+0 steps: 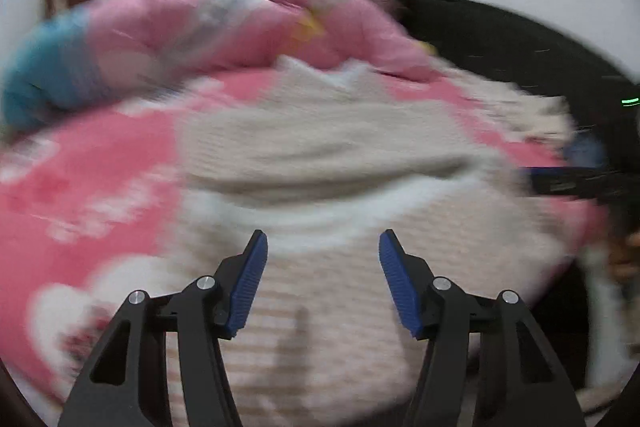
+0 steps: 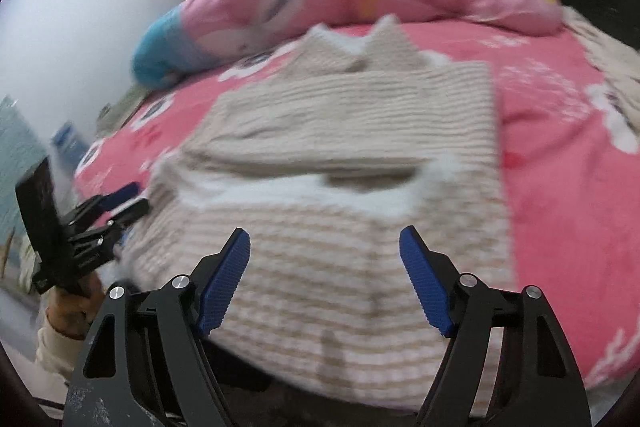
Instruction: Fold large clothes
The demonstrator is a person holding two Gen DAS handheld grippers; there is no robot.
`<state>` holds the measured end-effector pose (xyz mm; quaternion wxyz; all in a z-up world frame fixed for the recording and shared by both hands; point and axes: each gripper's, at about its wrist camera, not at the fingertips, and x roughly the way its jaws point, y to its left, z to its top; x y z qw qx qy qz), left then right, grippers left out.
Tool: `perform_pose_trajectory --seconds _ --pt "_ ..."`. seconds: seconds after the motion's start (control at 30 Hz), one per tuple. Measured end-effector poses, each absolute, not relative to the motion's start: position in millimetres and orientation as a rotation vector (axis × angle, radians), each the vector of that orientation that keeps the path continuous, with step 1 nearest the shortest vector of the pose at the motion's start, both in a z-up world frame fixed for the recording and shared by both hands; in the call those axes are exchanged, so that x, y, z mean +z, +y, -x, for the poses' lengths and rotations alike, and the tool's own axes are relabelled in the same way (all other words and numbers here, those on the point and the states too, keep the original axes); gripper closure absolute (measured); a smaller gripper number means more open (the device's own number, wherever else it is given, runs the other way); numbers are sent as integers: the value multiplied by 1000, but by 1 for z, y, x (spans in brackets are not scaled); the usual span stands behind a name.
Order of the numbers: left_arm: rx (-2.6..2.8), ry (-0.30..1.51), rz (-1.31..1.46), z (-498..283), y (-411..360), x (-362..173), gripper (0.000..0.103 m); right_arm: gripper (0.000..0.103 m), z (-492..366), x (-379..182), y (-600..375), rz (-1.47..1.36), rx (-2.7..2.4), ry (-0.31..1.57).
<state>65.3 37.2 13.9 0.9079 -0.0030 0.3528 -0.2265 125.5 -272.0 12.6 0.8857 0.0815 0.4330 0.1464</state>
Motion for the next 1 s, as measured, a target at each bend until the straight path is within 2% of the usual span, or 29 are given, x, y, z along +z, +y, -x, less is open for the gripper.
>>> perform_pose_trajectory --seconds 0.07,0.17,0.23,0.27,0.33,0.4,0.43,0.47,0.5,0.57,0.73,0.87,0.93,0.97,1.0 --pt "-534 772 -20 -65 17 4 46 32 -134 3 -256 -117 291 935" --pt "-483 840 -134 -71 -10 -19 46 43 -142 -10 -244 -76 258 973" --pt "-481 854 -88 -77 -10 -25 46 58 -143 -14 -242 -61 232 986" --pt "-482 851 -65 -78 -8 -26 47 74 -142 -14 -242 -58 212 993" --pt "-475 842 -38 -78 -4 -28 51 88 -140 -14 -244 -75 208 992" --pt "-466 826 -24 -77 -4 -28 60 100 -137 -14 -245 -72 197 984" --pt "-462 819 -23 -76 -3 -28 69 101 -139 -15 -246 -62 192 976" --pt "-450 807 -31 -74 -4 -28 87 102 -137 -13 -244 -51 180 960" --pt "-439 800 -44 -71 -7 -27 94 102 -135 -10 -243 -42 168 945" --pt "-423 778 -97 -66 -12 -24 99 103 -131 -1 -241 -22 144 911" --pt "-408 627 -211 -56 -18 14 99 103 -122 46 -240 25 93 743" --pt "-404 609 -217 -65 -20 20 99 102 -133 50 -247 -32 142 779" --pt "-396 633 -215 -68 -21 11 99 73 -137 39 -256 -101 177 835" --pt "-394 649 -207 -70 -21 6 99 41 -139 31 -258 -119 186 865" --pt "-394 670 -192 -71 -19 0 99 36 -141 23 -260 -125 187 892"
